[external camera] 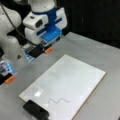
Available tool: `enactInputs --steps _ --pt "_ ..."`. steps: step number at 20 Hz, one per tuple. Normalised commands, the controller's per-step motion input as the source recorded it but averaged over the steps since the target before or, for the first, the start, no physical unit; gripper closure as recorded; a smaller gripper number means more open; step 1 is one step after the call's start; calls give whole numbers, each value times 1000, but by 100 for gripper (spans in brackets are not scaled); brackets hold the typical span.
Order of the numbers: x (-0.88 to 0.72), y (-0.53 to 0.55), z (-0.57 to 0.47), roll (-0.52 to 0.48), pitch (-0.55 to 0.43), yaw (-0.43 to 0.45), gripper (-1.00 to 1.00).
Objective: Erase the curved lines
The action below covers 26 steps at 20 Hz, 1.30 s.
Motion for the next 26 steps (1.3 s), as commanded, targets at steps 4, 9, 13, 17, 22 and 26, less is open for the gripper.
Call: enactInputs --steps 4,9,13,17,22,26 --pt "34 -49 -22 108 62 109 -100" --pt "66 -95 -29 112 74 98 -100" --pt "99 -197 -11 109 89 80 -100" --pt "150 -353 1 108 127 116 -100" --pt "240 -416 -12 61 118 76 -100" --pt "294 -301 9 46 80 73 -100"
